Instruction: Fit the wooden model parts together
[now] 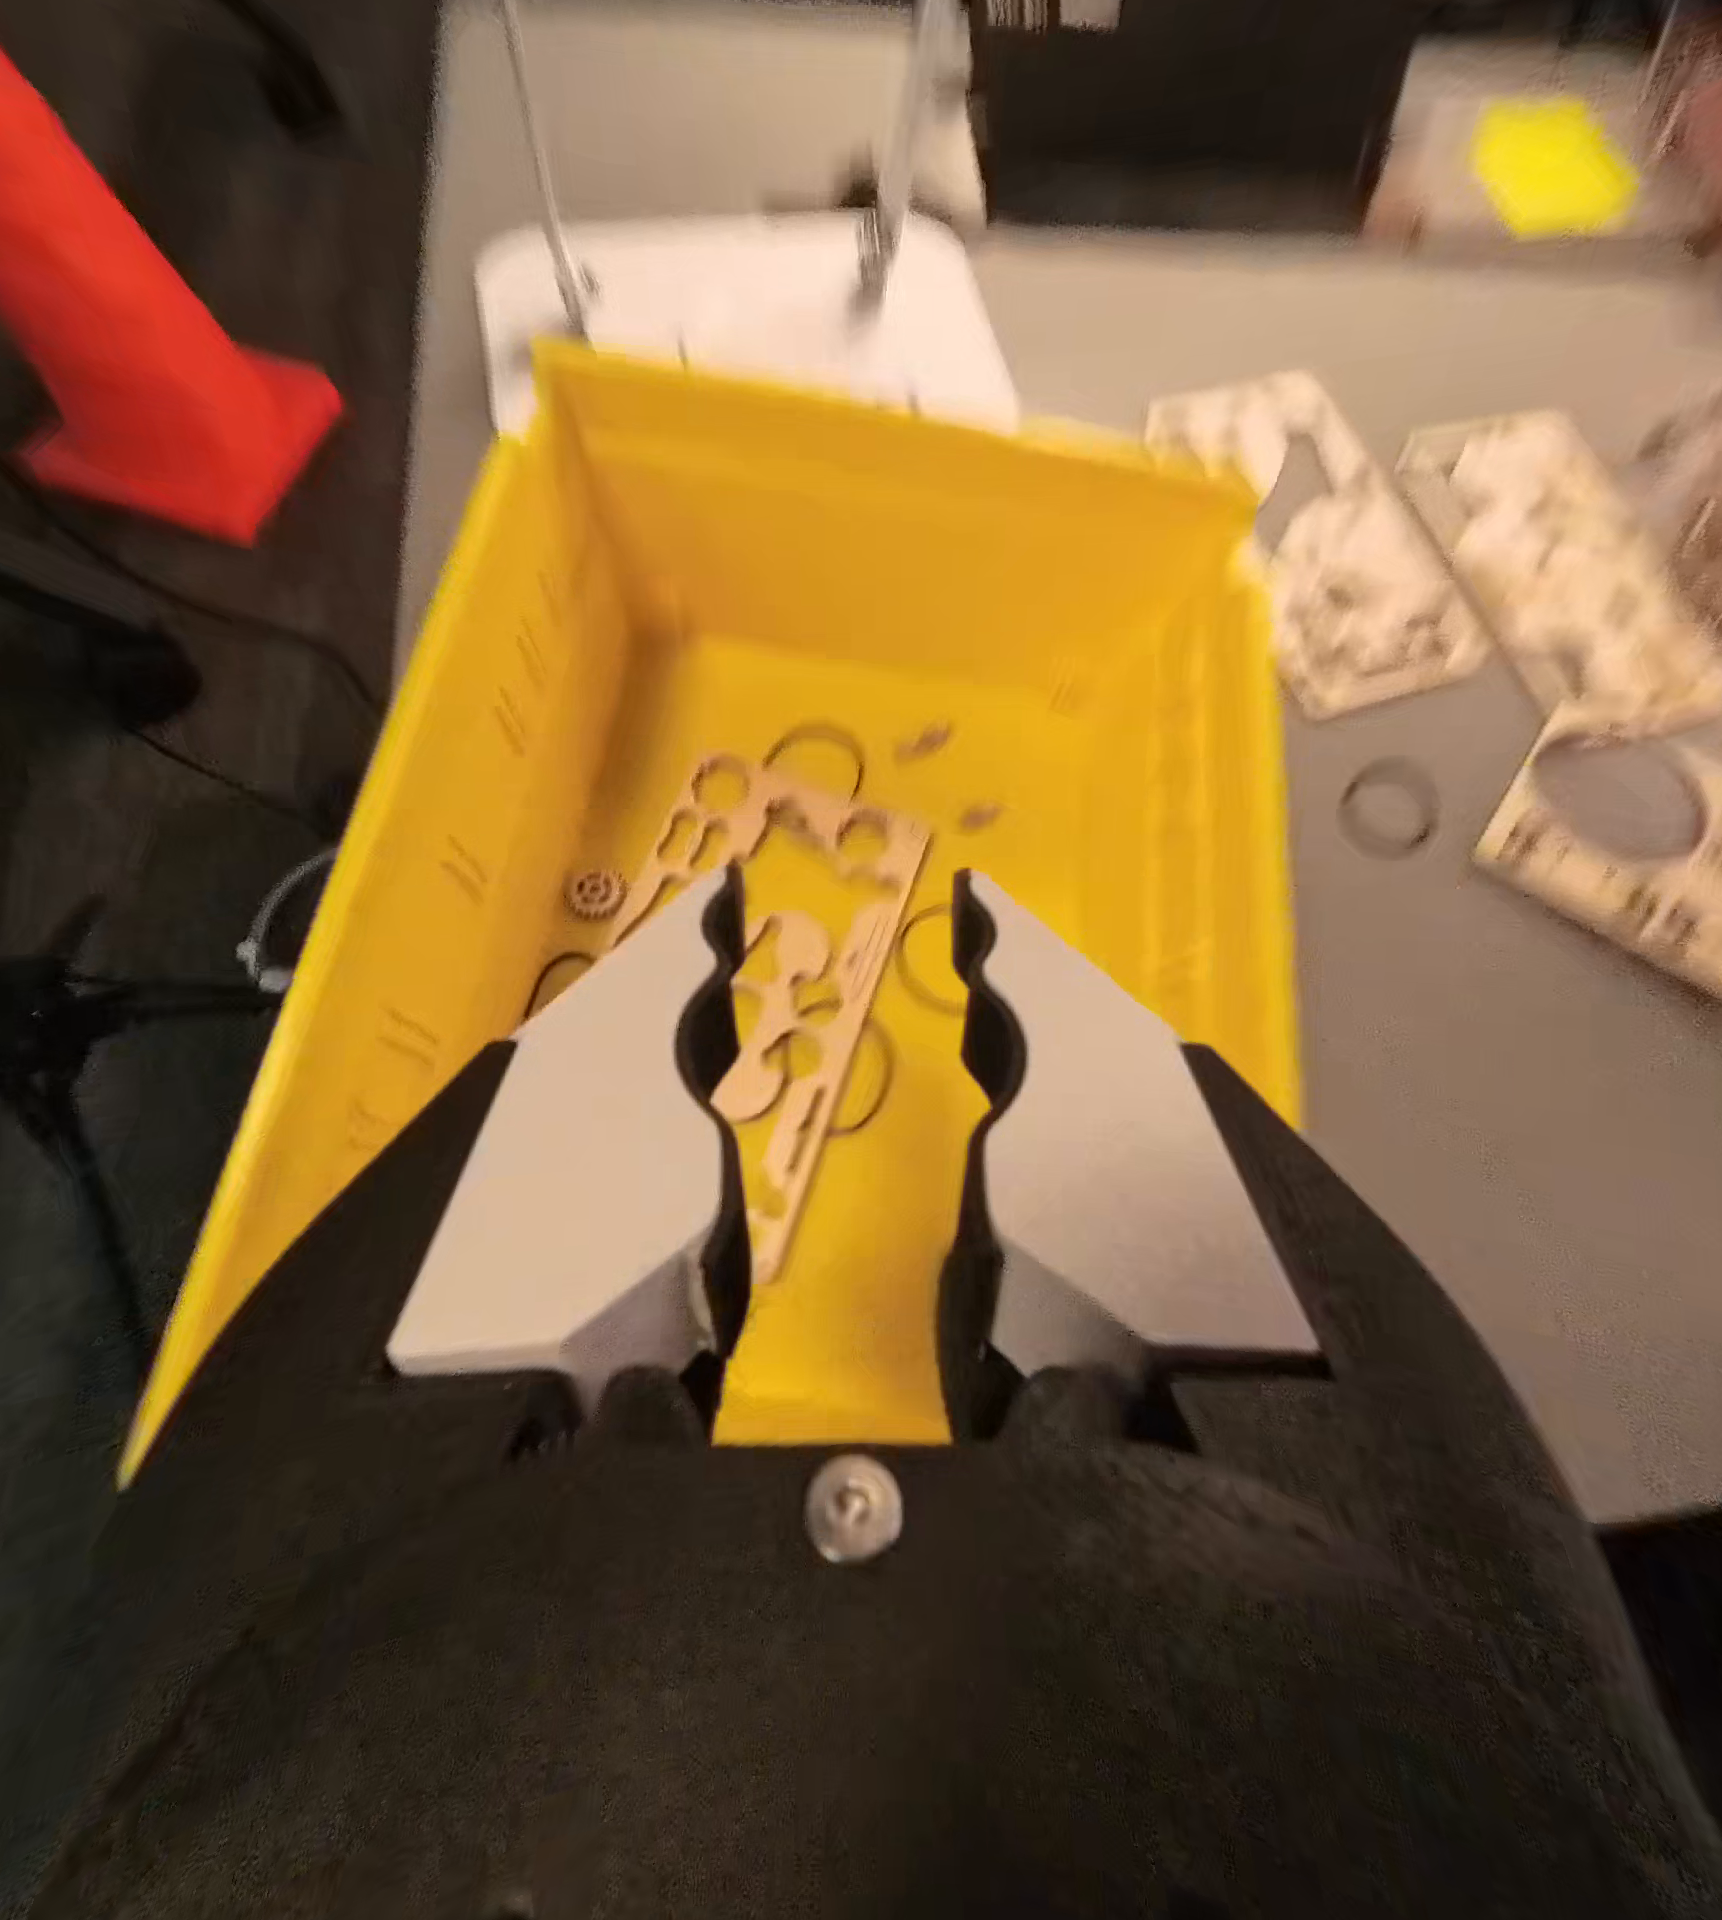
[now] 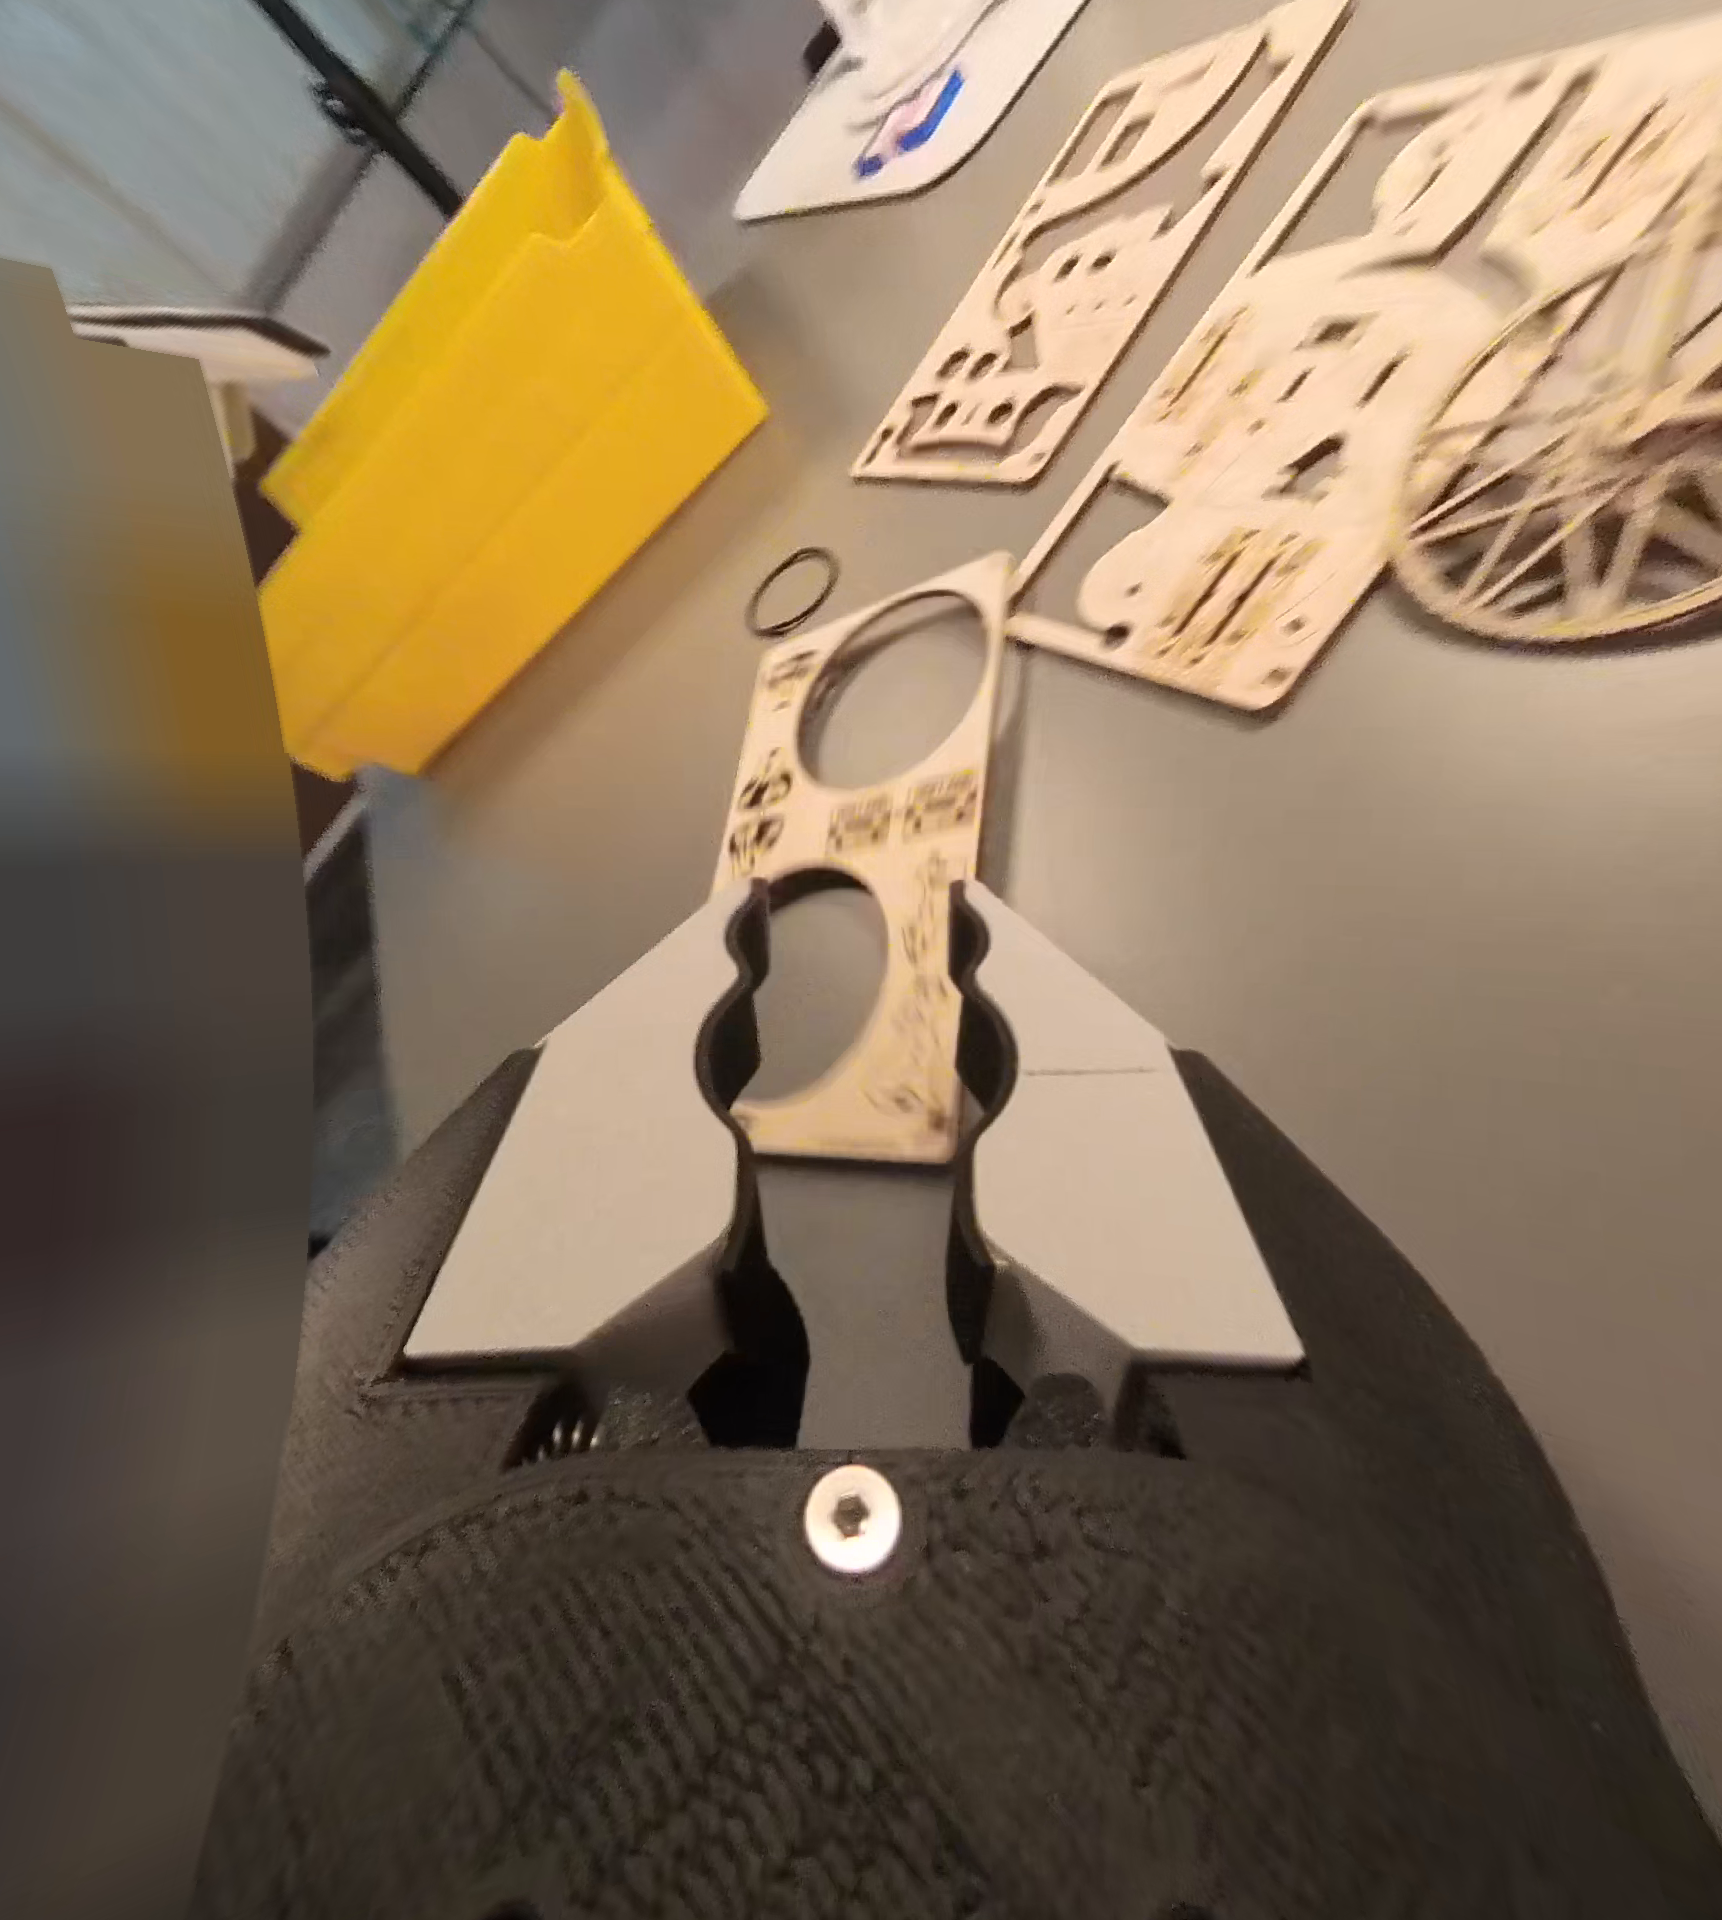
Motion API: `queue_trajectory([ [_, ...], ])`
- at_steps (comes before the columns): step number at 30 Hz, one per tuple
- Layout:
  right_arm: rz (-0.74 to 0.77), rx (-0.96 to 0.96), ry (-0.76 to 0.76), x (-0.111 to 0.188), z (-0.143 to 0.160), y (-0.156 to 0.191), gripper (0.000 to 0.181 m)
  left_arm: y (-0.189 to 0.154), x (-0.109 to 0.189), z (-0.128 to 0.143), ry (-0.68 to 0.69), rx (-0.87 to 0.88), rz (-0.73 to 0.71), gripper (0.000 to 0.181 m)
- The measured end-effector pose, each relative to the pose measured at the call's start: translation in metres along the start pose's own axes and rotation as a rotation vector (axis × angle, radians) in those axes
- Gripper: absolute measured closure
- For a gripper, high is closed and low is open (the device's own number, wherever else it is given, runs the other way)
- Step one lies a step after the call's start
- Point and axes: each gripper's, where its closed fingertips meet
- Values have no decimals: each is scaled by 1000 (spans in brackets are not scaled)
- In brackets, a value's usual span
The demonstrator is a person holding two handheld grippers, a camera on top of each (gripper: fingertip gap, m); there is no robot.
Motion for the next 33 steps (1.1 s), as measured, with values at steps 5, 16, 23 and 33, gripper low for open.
queue_trajectory([
  [5,211,230,-208,20,-33,-8,141,31,-61,28,307,-199,-67,152],
  [16,232,361,-339,26,-43,6,149,42,-122,40,668,-243,44,154],
  [23,226,320,-338,31,-39,-6,150,42,-121,56,822,-230,57,149],
  [33,192,301,-335,32,-39,-7,151,41,-101,62,814,-232,-27,165],
])
Point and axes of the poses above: each gripper's, where its closed fingertips meet, x back along the fingers, z out of its underside, y = z × x across the jaws, and after that the axes turned 3 degrees about y, right-handed
